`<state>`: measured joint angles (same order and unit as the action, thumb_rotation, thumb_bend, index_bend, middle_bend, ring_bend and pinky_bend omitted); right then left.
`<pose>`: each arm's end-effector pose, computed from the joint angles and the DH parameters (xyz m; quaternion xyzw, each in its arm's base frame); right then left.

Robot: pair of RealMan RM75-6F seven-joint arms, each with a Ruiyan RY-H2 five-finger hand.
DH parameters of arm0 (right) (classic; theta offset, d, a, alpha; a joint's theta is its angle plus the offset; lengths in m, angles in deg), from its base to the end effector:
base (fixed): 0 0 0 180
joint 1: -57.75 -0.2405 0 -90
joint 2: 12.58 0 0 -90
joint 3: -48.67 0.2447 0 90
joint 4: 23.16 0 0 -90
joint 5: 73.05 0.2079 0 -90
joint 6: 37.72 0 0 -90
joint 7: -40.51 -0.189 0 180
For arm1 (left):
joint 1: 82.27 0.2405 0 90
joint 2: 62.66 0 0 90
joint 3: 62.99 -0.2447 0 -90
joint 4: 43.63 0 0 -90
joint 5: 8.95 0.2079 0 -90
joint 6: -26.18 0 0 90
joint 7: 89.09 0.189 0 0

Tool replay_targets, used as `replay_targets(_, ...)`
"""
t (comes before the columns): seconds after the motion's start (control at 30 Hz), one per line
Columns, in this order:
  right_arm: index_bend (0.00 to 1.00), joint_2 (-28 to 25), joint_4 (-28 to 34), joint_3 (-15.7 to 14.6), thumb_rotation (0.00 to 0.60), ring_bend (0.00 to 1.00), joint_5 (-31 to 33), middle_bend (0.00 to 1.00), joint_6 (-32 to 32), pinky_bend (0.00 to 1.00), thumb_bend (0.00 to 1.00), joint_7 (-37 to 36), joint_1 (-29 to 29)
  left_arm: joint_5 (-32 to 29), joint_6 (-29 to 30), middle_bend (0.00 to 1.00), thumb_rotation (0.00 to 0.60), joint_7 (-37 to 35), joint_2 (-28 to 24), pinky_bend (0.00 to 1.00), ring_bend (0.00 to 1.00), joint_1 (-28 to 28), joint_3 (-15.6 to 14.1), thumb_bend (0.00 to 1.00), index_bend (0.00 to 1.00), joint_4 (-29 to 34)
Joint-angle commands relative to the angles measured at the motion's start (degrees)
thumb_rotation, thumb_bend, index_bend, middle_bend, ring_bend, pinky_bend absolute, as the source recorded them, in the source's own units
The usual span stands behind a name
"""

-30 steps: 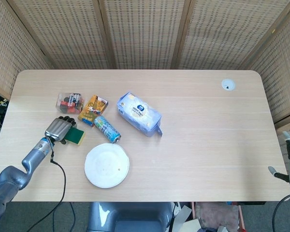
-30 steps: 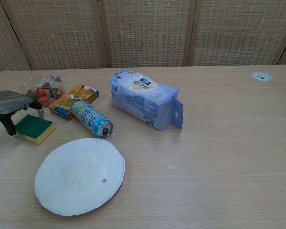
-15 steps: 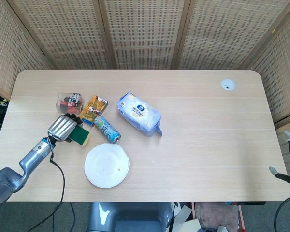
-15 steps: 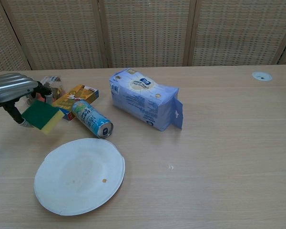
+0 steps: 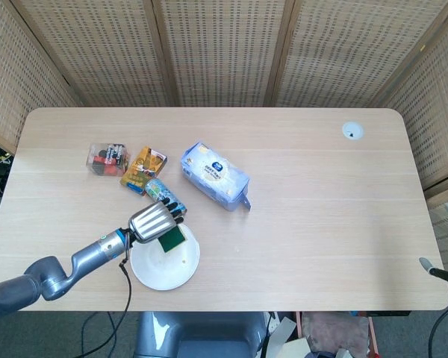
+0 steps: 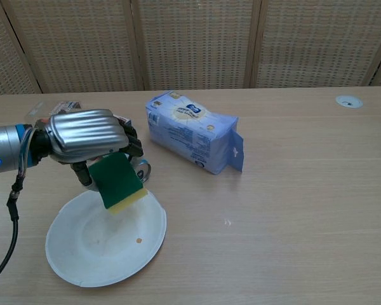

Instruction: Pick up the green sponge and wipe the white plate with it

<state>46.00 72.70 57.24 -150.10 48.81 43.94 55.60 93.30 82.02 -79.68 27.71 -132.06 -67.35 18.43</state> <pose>-0.3177 -0.2270 0.2139 0.5295 -0.3694 0.3607 0.6731 -0.1334 0.3593 -0.0656 -0.9046 -0.0327 -0.2958 0.3052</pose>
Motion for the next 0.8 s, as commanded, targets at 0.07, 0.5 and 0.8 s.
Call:
replay_targets(0.07, 0.0, -0.1, -0.2, 0.0, 0.6, 0.0, 0.2, 0.0, 0.0, 0.0, 0.0, -0.6, 0.2, -0.1, -3.9, 0.43, 0.6, 5.7, 0.7, 0.39, 0.31, -2.0, 0.0, 0.1, 0.59, 3.0)
replay_targets(0.5, 0.0, -0.2, -0.3, -0.1, 0.6, 0.0, -0.3, 0.0, 0.6, 0.0, 0.0, -0.8, 0.5, 0.5, -7.2, 0.43, 0.6, 14.7, 2.1, 0.39, 0.31, -3.6, -0.5, 0.1, 0.59, 5.2)
replay_targets(0.8, 0.0, -0.2, -0.6, 0.1, 0.6, 0.0, 0.0, 0.0, 0.4, 0.0, 0.0, -1.0, 0.4, 2.3, -7.0, 0.43, 0.6, 19.0, 4.5, 0.39, 0.31, -3.8, -1.7, 0.11, 0.59, 2.4)
